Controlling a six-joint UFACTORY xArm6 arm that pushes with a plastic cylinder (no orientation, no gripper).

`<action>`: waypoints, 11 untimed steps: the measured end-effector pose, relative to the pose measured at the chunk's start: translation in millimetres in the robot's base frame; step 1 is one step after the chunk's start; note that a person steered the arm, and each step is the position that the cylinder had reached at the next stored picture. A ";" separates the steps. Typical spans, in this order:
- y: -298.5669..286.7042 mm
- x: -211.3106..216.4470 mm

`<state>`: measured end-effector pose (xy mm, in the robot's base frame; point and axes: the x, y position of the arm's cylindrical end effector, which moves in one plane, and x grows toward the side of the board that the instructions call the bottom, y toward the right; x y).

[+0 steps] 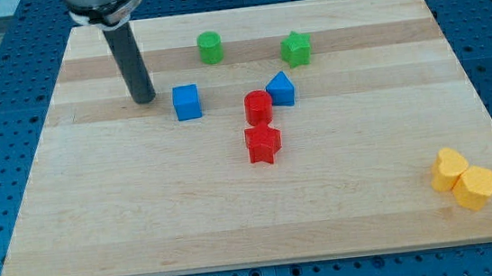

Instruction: Slide the blue cube closer to the red circle

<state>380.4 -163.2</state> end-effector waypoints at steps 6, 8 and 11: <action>119.8 16.2; 121.9 16.2; 116.6 -4.9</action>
